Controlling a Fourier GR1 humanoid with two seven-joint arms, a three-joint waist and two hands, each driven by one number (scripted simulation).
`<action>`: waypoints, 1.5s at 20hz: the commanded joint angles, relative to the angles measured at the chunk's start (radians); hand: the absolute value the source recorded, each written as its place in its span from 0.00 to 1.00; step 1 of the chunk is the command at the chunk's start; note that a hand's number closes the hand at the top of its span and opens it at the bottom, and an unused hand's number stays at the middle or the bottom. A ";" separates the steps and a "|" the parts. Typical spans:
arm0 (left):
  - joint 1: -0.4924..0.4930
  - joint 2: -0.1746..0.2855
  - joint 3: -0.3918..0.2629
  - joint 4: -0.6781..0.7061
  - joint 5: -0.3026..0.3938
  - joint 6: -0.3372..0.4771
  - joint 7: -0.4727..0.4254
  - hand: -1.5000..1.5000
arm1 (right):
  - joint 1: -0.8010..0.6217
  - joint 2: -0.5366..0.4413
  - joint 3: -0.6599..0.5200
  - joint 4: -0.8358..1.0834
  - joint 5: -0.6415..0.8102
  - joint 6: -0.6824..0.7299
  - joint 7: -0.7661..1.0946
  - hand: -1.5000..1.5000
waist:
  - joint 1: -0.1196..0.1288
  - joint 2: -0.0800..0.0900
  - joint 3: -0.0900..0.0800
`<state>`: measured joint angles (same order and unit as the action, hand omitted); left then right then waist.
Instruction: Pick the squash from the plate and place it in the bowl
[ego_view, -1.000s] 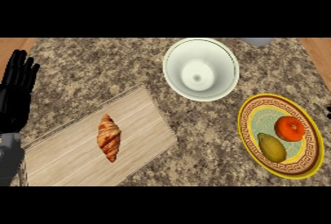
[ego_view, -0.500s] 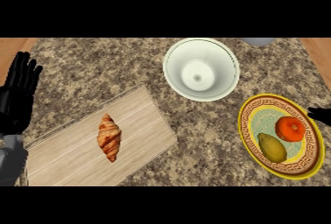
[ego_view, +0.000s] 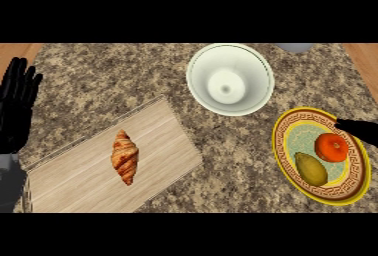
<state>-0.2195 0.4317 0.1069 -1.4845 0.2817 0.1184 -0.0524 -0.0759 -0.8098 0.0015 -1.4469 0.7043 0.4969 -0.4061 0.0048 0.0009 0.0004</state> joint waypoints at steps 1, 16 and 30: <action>0.049 -0.012 0.016 -0.056 -0.016 -0.013 0.007 0.50 | -0.019 0.060 0.000 0.109 0.059 -0.072 -0.080 0.00 | 0.001 -0.001 0.000; -0.052 -0.086 0.056 0.078 -0.091 -0.048 -0.035 0.50 | -0.090 0.131 -0.008 0.249 0.228 -0.098 -0.191 0.00 | -0.005 0.000 0.000; -0.040 -0.133 0.065 0.051 -0.131 -0.061 -0.031 0.50 | -0.230 0.226 -0.022 0.494 0.355 -0.164 -0.145 0.00 | -0.003 0.000 0.000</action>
<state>-0.2511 0.3412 0.1900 -1.4755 0.1825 0.0484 -0.0312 -0.2689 -0.5865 -0.0041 -1.0105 1.0377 0.3330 -0.5602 0.0037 0.0009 0.0004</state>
